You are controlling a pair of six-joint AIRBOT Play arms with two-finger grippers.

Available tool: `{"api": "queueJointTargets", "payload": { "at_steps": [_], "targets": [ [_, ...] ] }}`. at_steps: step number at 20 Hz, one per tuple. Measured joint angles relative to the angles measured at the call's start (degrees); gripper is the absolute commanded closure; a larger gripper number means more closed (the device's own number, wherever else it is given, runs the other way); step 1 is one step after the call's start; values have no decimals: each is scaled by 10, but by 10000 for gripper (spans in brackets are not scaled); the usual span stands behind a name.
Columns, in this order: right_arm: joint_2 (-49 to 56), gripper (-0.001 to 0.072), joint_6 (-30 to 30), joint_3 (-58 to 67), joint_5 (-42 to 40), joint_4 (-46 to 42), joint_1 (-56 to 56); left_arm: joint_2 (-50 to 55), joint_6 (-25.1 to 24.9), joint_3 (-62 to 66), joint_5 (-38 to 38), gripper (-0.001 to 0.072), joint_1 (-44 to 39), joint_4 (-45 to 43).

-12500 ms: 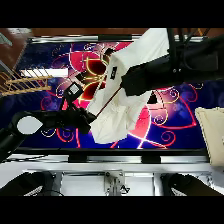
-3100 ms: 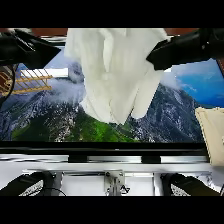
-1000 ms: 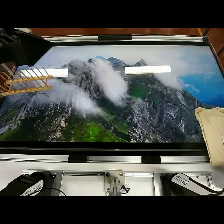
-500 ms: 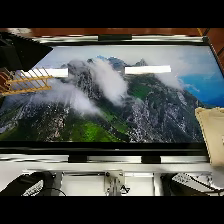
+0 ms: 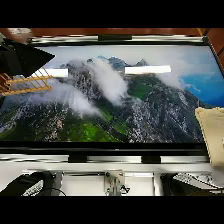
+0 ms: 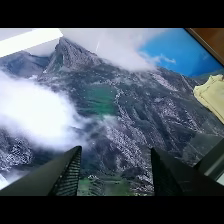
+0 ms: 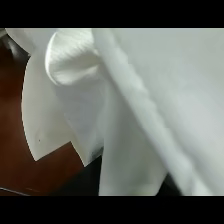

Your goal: Fold the shirts.

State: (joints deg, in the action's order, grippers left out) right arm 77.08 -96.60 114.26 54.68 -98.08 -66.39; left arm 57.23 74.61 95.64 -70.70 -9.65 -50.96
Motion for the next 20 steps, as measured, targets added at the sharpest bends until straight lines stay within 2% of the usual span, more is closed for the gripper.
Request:
{"api": "queueJointTargets", "payload": {
  "at_steps": [5, 15, 16, 17, 18, 20],
  "targets": [
    [3, 629, 7, 0, 17, 14, -27, 0, 15, 0, -7, 182, 0, 0],
    [-44, 612, -60, 0, 56, 31, -155, 0, 21, 0, -10, 182, 0, 4],
    [-49, 449, -66, -1, 59, 31, -165, 0, 21, 0, -10, 182, 0, 4],
    [-54, 203, -74, 0, 52, 32, -175, 0, 21, 0, -10, 182, 0, 4],
    [-59, 161, -74, 0, 48, 39, -182, 0, 18, 0, -10, 182, 0, 4],
    [-62, 161, -64, 0, 67, 76, -186, 0, 15, 0, -10, 182, 0, 4]
  ]
}}
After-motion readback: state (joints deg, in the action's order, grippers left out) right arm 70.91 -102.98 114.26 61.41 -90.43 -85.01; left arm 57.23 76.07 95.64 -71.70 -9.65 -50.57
